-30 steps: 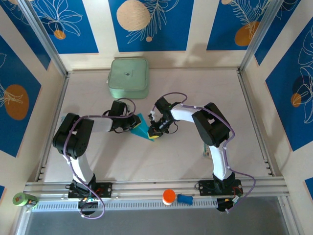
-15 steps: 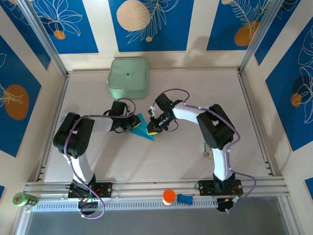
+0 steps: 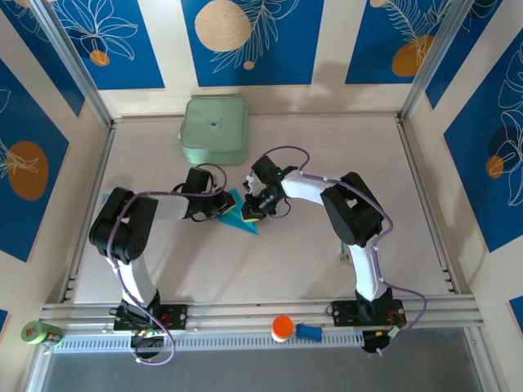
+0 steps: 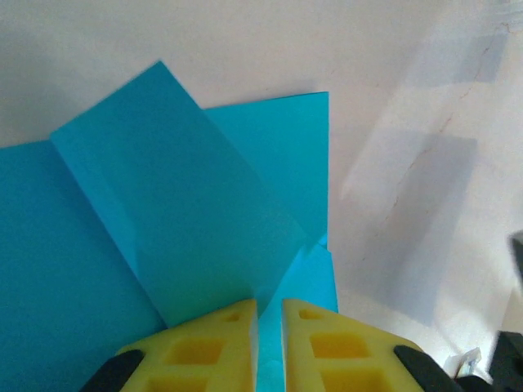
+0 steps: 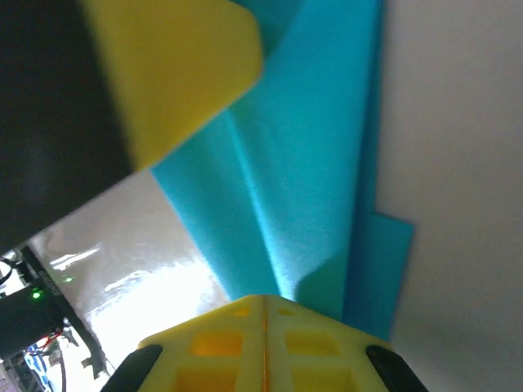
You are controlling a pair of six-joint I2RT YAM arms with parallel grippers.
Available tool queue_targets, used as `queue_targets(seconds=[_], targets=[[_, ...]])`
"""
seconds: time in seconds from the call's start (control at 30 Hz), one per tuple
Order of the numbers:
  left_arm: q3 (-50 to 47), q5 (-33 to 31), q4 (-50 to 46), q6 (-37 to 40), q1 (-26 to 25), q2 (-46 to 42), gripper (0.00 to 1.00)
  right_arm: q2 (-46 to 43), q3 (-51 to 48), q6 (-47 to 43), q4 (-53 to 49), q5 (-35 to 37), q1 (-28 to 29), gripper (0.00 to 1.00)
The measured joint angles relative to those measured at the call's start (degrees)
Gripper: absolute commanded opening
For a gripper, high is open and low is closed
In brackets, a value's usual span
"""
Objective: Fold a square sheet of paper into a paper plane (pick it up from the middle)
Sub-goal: Fourth fold the wing at the center of the table.
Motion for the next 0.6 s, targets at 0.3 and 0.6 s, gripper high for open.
queue_targets(seconds=[0.3,0.6], targets=[[0.3,0.0,-0.4,0.0,0.0,0.0,0.17,1.3,0.0,0.0,-0.2,0.1,0.0,0.06],[0.0,1.1,-0.4,1.4,-1.1,-3.1,0.19,1.6,0.3,0.0,-0.8,-0.2,-0.5,0.06]])
